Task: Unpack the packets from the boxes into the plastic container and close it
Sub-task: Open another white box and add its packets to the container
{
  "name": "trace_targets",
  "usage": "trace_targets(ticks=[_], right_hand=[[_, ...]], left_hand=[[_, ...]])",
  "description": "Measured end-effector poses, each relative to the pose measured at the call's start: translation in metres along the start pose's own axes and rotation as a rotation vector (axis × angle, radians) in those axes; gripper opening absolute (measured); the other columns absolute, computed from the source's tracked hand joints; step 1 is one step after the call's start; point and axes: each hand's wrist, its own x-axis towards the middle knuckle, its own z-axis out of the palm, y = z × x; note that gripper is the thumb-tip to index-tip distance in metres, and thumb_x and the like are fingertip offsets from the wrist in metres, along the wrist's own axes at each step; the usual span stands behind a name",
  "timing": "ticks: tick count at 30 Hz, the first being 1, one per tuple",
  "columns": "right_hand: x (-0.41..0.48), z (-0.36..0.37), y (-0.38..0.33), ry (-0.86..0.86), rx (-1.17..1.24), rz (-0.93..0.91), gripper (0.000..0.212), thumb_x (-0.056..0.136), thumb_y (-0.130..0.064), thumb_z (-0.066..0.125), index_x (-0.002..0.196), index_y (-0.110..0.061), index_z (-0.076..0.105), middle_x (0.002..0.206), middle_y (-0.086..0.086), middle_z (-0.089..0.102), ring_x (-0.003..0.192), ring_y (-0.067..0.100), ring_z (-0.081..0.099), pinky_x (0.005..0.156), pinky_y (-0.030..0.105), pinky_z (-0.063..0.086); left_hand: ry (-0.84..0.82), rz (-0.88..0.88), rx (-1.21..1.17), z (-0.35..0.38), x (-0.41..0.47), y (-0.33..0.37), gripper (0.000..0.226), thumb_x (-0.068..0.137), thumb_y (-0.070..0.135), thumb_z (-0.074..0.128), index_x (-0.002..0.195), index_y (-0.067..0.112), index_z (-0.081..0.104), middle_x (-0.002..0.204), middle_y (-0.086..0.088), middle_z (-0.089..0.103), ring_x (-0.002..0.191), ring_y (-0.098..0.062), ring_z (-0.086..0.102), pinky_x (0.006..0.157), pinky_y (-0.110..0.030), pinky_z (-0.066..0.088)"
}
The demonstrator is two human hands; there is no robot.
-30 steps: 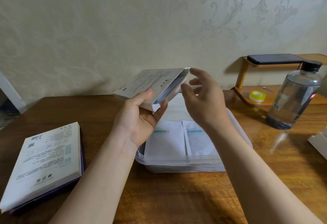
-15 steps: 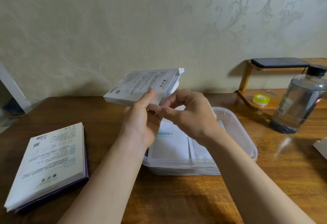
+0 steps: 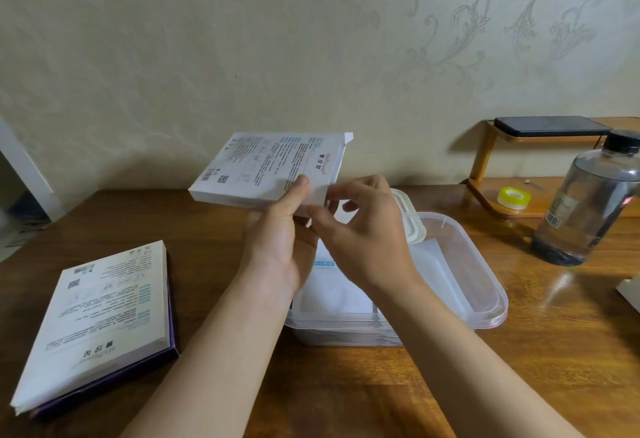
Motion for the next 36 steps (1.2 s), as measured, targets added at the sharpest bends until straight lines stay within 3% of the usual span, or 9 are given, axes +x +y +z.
trace_targets(ticks=[6,10,14,19,21,24,27,31,36], right_hand=[[0.006,-0.001,0.001,0.003,-0.027,0.036,0.012,0.086,-0.018,0.071,0.077,-0.022,0.064,0.094,-0.002,0.057,0.078,-0.001,0.055,0.063,0.007,0.04],[0.019,-0.027,-0.001,-0.1,0.056,-0.019,0.004,0.083,-0.013,0.07,0.08,-0.013,0.068,0.095,0.002,0.061,0.081,0.015,0.064,0.07,0.033,0.056],[0.029,-0.056,-0.002,-0.146,0.169,-0.03,0.007,0.078,-0.012,0.069,0.077,-0.007,0.064,0.085,0.016,0.067,0.069,0.025,0.066,0.062,0.03,0.055],[0.04,-0.085,0.008,-0.101,0.222,0.004,0.004,0.071,-0.013,0.067,0.07,-0.011,0.064,0.064,0.017,0.063,0.062,0.023,0.059,0.063,0.03,0.047],[0.041,-0.098,0.01,-0.131,0.219,0.008,0.004,0.07,-0.011,0.068,0.073,-0.008,0.066,0.078,0.029,0.064,0.07,0.028,0.058,0.069,0.047,0.048],[0.039,-0.113,0.007,-0.241,0.136,-0.015,0.012,0.071,-0.007,0.068,0.081,-0.001,0.068,0.093,0.016,0.074,0.081,0.038,0.067,0.081,0.062,0.052],[0.039,-0.118,0.002,-0.345,0.117,0.014,0.014,0.07,-0.003,0.06,0.079,0.0,0.071,0.096,0.012,0.076,0.077,0.044,0.062,0.074,0.054,0.051],[0.04,-0.113,-0.004,-0.263,0.275,0.102,0.032,0.076,0.015,0.045,0.075,0.001,0.073,0.068,0.021,0.066,0.056,0.023,0.049,0.051,0.031,0.037],[0.039,-0.106,-0.011,-0.268,0.345,0.212,0.025,0.087,0.016,0.045,0.089,0.008,0.068,0.076,0.022,0.069,0.054,0.021,0.052,0.044,0.031,0.035]], left_hand=[[-0.015,-0.075,-0.041,0.003,-0.003,0.007,0.036,0.098,0.015,0.062,0.134,0.015,0.062,0.116,-0.013,0.075,0.09,-0.024,0.075,0.068,-0.036,0.063],[-0.063,-0.1,-0.104,0.0,-0.005,0.014,0.046,0.099,0.041,0.056,0.137,0.017,0.061,0.124,-0.019,0.071,0.115,-0.034,0.07,0.084,-0.055,0.06],[-0.106,-0.082,-0.143,-0.005,-0.002,0.016,0.057,0.094,0.05,0.052,0.141,0.018,0.059,0.134,-0.021,0.065,0.122,-0.038,0.064,0.099,-0.058,0.051],[-0.203,-0.207,-0.229,-0.013,0.001,0.029,0.08,0.079,0.062,0.053,0.138,0.01,0.062,0.131,-0.02,0.066,0.11,-0.039,0.065,0.088,-0.049,0.057],[-0.249,-0.24,-0.178,-0.018,0.003,0.034,0.071,0.086,0.062,0.05,0.132,0.009,0.064,0.127,-0.022,0.068,0.111,-0.042,0.068,0.087,-0.053,0.059],[-0.251,-0.236,0.121,-0.021,0.007,0.037,0.04,0.089,0.038,0.062,0.122,0.018,0.068,0.115,-0.012,0.074,0.101,-0.03,0.071,0.069,-0.039,0.062],[-0.185,-0.164,0.275,-0.023,0.008,0.032,0.047,0.079,0.016,0.072,0.125,0.013,0.067,0.118,-0.016,0.075,0.098,-0.03,0.075,0.066,-0.038,0.062],[-0.236,-0.073,0.317,-0.026,0.009,0.029,0.035,0.077,0.007,0.08,0.11,0.015,0.07,0.109,-0.015,0.076,0.094,-0.031,0.076,0.065,-0.041,0.062],[-0.303,0.094,0.399,-0.029,0.01,0.033,0.036,0.073,0.007,0.072,0.109,0.012,0.069,0.111,-0.015,0.076,0.102,-0.032,0.074,0.071,-0.041,0.061]])
